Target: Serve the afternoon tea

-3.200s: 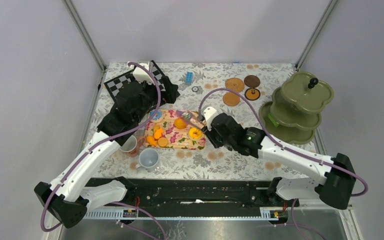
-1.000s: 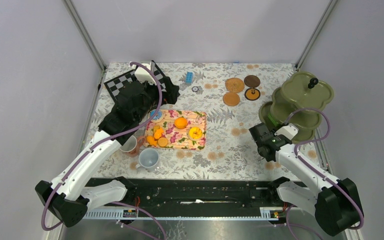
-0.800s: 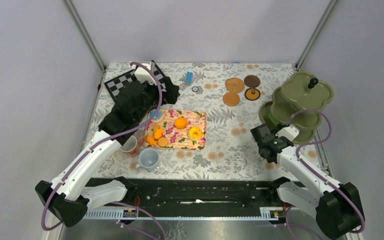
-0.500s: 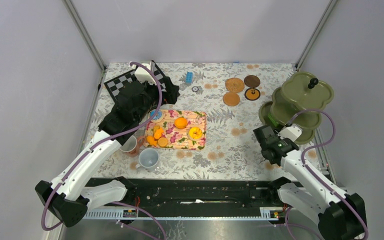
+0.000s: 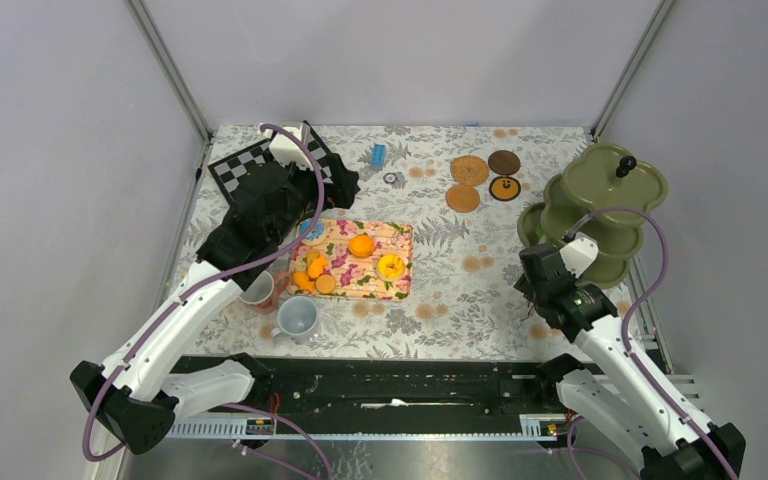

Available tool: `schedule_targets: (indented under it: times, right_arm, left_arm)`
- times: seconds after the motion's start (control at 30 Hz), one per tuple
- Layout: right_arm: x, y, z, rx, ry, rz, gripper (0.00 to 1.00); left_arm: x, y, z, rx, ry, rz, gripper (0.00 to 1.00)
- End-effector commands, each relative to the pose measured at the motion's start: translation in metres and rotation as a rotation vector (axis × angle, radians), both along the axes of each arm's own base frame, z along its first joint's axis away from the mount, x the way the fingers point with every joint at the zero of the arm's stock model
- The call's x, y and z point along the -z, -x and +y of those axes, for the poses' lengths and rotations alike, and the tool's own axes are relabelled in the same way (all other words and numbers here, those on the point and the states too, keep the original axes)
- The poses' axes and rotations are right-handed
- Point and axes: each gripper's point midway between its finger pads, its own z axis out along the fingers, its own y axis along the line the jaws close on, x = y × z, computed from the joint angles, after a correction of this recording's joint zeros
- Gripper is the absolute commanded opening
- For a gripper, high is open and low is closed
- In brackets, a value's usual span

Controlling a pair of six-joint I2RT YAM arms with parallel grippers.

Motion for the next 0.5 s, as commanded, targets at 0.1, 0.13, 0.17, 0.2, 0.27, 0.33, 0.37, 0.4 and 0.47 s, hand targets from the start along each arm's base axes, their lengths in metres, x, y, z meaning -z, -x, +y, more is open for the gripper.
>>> schedule_targets:
  times: [0.1,0.13,0.17,0.2,0.27,0.33,0.37,0.4,0.47]
  right_arm:
    - [-0.036,-0.035,0.087,-0.542,-0.171,-0.179,0.53]
    - [-0.038,-0.035,0.104,-0.643,-0.205,-0.185,0.54]
    - [-0.042,-0.032,0.121,-0.745,-0.246,-0.191,0.54]
    - [-0.045,-0.03,0.135,-0.824,-0.282,-0.193,0.54]
    - [-0.051,-0.022,0.159,-0.968,-0.343,-0.191,0.55]
    - [-0.054,-0.013,0.178,-1.083,-0.351,-0.173,0.56]
    - [-0.053,-0.009,0.185,-1.13,-0.334,-0.155,0.57]
    - [-0.052,-0.005,0.191,-1.171,-0.314,-0.136,0.57]
    - [-0.049,-0.001,0.198,-1.215,-0.248,-0.099,0.58]
  left_arm:
    - [-0.015,-0.002,-0.003,0.012,0.036,-0.032,0.99]
    - [-0.015,-0.002,-0.003,0.011,0.036,-0.033,0.99]
    - [-0.014,-0.002,-0.003,0.011,0.036,-0.032,0.99]
    - [-0.014,-0.002,-0.003,0.011,0.035,-0.032,0.99]
    - [-0.014,-0.002,-0.003,0.011,0.034,-0.03,0.99]
    - [-0.013,-0.002,-0.003,0.011,0.032,-0.029,0.99]
    - [-0.013,-0.002,-0.003,0.01,0.032,-0.029,0.99]
    - [-0.013,-0.003,-0.003,0.009,0.032,-0.029,0.99]
    - [-0.012,-0.003,-0.003,0.007,0.03,-0.029,0.99]
